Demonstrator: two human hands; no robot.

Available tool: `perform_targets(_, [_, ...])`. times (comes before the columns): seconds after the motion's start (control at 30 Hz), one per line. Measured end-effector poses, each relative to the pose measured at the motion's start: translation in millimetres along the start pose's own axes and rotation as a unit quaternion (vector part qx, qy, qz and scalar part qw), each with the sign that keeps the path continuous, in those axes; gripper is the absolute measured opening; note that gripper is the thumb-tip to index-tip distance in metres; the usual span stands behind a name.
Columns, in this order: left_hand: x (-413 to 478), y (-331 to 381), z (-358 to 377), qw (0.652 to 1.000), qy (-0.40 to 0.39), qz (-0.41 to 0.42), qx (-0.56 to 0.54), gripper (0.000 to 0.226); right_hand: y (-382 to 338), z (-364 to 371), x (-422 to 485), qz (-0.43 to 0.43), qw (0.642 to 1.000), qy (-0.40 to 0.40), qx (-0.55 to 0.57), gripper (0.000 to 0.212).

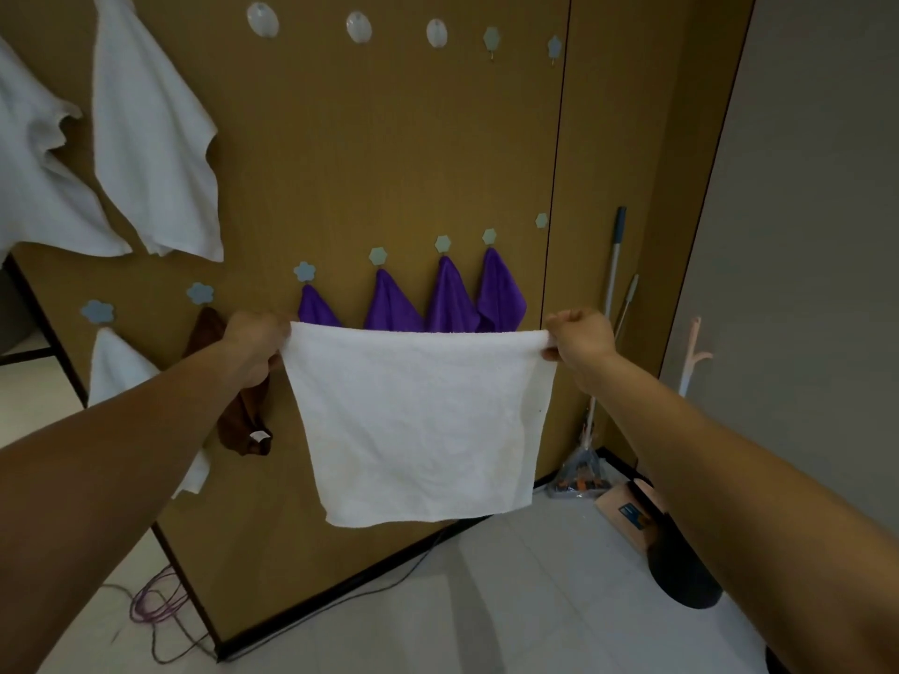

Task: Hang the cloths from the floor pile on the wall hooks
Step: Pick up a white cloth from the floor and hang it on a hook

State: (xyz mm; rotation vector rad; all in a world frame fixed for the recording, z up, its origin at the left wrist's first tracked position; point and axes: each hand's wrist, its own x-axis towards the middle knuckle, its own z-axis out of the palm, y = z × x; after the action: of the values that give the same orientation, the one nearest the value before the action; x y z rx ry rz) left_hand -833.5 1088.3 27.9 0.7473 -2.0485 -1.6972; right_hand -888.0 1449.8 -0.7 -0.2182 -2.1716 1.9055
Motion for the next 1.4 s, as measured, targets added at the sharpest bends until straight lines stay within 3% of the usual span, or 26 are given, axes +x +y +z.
perform_targets(0.03, [-0.4, 0.2, -0.5, 1.000, -0.004, 0.003, -0.012, 0.017, 0.6, -1.5, -0.8, 0.003, 1.000, -0.009, 0.005, 0.008])
perform_targets(0.1, [-2.1, -0.5, -2.6, 0.999, -0.037, 0.010, -0.012, 0.012, 1.6, -5.3, 0.2, -0.001, 0.999, -0.049, 0.004, 0.018])
perform_targets(0.23, [-9.2, -1.9, -0.3, 0.997, -0.062, 0.037, 0.028, 0.018, -1.4, -8.7, -1.4, -0.011, 0.993, -0.098, -0.060, 0.024])
perform_targets(0.4, [-11.5, -7.2, 3.1, 0.988, -0.016, 0.104, 0.110, 0.011, -0.6, -6.1, 4.5, -0.062, 0.983, -0.068, -0.158, 0.022])
perform_targets(0.57, [-8.7, -7.8, -0.4, 0.954, 0.009, 0.175, 0.242, 0.023, -2.6, -1.0, 6.4, -0.130, 0.956, -0.038, -0.261, 0.025])
perform_targets(0.63, [-7.7, -9.5, -3.5, 0.921, 0.043, 0.298, 0.248, 0.017, -1.6, 0.3, 6.4, -0.214, 0.932, 0.043, -0.290, 0.023])
perform_targets(0.7, [-6.1, -18.4, -9.5, 0.866, 0.099, 0.425, 0.244, 0.011, 7.0, -3.6, 5.3, -0.315, 0.905, 0.132, -0.254, 0.020])
perform_targets(0.73, [-4.7, -25.6, -13.1, 0.840, 0.099, 0.456, 0.277, 0.014, 14.5, -6.7, 7.3, -0.350, 0.888, 0.115, -0.276, 0.018])
perform_targets(0.77, [-2.3, -34.1, -16.3, 0.816, 0.052, 0.457, 0.350, 0.015, 22.2, -8.0, 8.4, -0.353, 0.863, 0.049, -0.358, 0.016])
perform_targets(0.83, [-2.9, -52.0, -16.3, 0.745, -0.080, 0.349, 0.563, 0.019, 36.7, -5.8, 4.3, -0.235, 0.822, -0.121, -0.504, 0.021])
perform_targets(0.87, [-3.2, -54.1, -14.9, 0.728, -0.100, 0.300, 0.608, 0.024, 37.9, -4.2, 5.1, -0.190, 0.834, -0.147, -0.497, 0.025])
perform_targets(0.93, [-9.4, -40.6, -9.6, 0.766, -0.084, 0.282, 0.572, 0.038, 29.3, -0.8, 7.9, -0.189, 0.886, -0.096, -0.412, 0.027])
perform_targets(1.0, [-8.8, -25.0, -6.4, 0.894, -0.076, 0.243, 0.369, 0.029, 20.5, -1.8, 14.5, -0.174, 0.926, -0.054, -0.330, 0.024])
perform_targets(1.03, [-11.1, -20.2, -4.5, 0.941, -0.075, 0.205, 0.259, 0.022, 16.7, -3.2, 16.7, -0.160, 0.946, -0.046, -0.278, 0.023])
perform_targets(1.07, [-12.6, -16.2, -3.1, 0.967, -0.066, 0.181, 0.168, 0.021, 14.6, -5.0, 18.1, -0.147, 0.963, -0.037, -0.222, 0.023])
perform_targets(1.17, [-23.3, -7.5, 7.5, 0.984, -0.028, 0.168, 0.042, 0.035, 6.7, -4.9, 14.7, -0.126, 0.988, -0.002, -0.088, 0.026])
perform_targets(1.27, [-31.2, -1.5, 23.3, 0.984, -0.017, 0.148, -0.099, 0.034, -1.1, -1.6, 10.8, -0.117, 0.993, -0.004, -0.031, 0.023])
perform_targets(1.4, [-37.2, 10.8, 40.9, 0.985, 0.000, 0.164, -0.059, 0.026, -17.8, 3.0, 10.3, -0.104, 0.993, -0.058, 0.007, 0.016])
